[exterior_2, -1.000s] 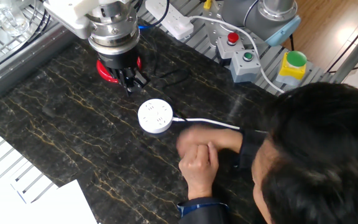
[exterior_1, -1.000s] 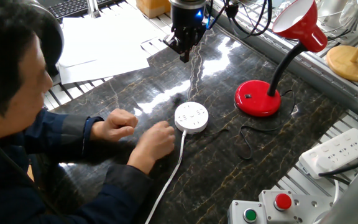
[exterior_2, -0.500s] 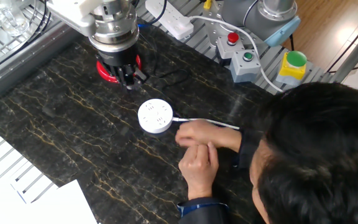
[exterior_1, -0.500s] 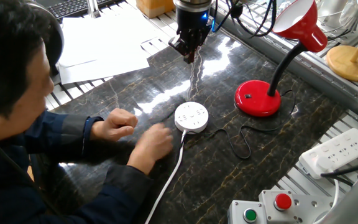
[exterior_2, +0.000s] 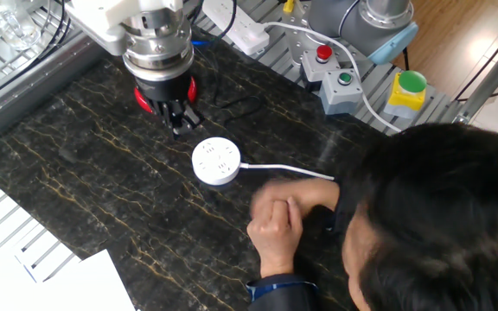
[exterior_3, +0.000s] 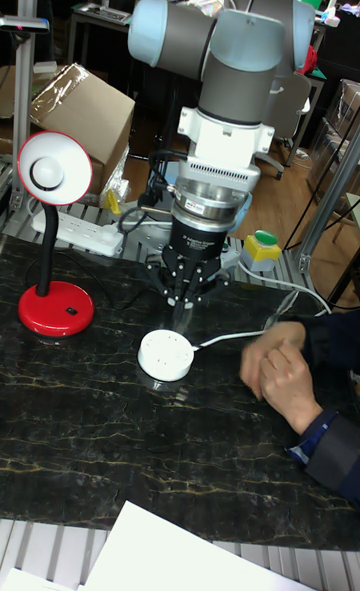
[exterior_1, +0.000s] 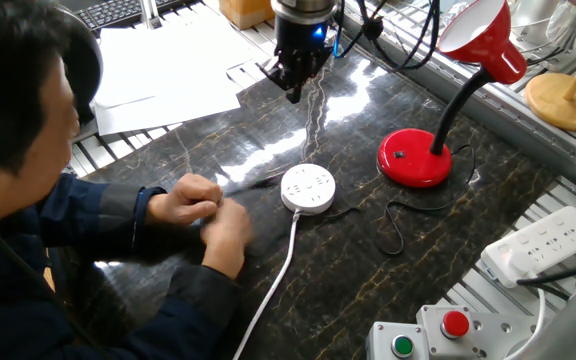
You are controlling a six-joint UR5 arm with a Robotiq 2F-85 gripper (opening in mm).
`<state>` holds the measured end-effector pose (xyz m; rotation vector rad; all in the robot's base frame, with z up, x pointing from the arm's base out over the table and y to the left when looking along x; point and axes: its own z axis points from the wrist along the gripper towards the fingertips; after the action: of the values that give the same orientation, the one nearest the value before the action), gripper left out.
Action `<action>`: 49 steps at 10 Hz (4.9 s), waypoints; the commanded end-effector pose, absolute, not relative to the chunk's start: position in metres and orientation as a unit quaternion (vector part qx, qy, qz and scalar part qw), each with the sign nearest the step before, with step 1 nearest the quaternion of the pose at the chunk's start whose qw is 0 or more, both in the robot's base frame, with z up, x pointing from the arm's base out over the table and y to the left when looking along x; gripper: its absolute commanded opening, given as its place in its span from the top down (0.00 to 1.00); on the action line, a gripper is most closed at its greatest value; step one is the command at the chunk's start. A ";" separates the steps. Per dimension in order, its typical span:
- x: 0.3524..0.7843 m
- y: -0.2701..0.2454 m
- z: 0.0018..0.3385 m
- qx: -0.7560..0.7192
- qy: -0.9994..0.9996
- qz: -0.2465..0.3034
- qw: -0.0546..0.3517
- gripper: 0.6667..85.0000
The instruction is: Plug in the power cord of the desk lamp, turn on the socket, and light up the desk lamp
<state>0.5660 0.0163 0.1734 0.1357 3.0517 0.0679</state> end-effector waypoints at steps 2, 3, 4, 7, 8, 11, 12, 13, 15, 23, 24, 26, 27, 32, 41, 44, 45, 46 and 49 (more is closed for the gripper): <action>0.589 0.012 0.171 0.045 0.995 0.011 0.087 0.99; 0.590 0.009 0.174 0.043 0.995 0.004 0.086 0.99; 0.592 0.011 0.184 0.041 0.996 0.003 0.081 0.99; 0.598 0.018 0.200 0.023 0.996 0.008 0.084 0.99; 0.596 0.016 0.209 0.014 0.996 0.006 0.083 0.99; 0.587 0.013 0.225 0.005 0.997 0.002 0.076 0.99; 0.587 0.008 0.223 -0.001 0.997 -0.009 0.076 0.99; 0.589 0.008 0.223 -0.009 0.997 -0.009 0.079 0.99; 0.594 0.010 0.223 -0.027 0.995 0.005 0.095 0.99; 0.587 0.018 0.251 -0.039 0.994 0.026 0.096 0.99; 0.583 0.013 0.263 -0.053 0.995 0.007 0.083 0.99; 0.585 0.009 0.278 -0.073 0.994 -0.035 0.067 0.99; 0.591 0.013 0.281 -0.065 0.995 -0.046 0.066 0.99; 0.589 0.045 0.304 -0.064 0.995 -0.002 0.080 0.99; 0.579 0.040 0.303 -0.122 0.991 -0.014 0.058 0.99; 0.575 0.043 0.302 -0.122 0.991 -0.007 0.051 0.99; 0.572 0.043 0.302 -0.124 0.991 -0.008 0.046 0.99; 0.573 0.041 0.302 -0.125 0.991 -0.012 0.047 0.99; 0.574 0.043 0.302 -0.128 0.991 -0.008 0.050 0.99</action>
<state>0.5752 0.0392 0.3010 -0.3774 3.0181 -0.0475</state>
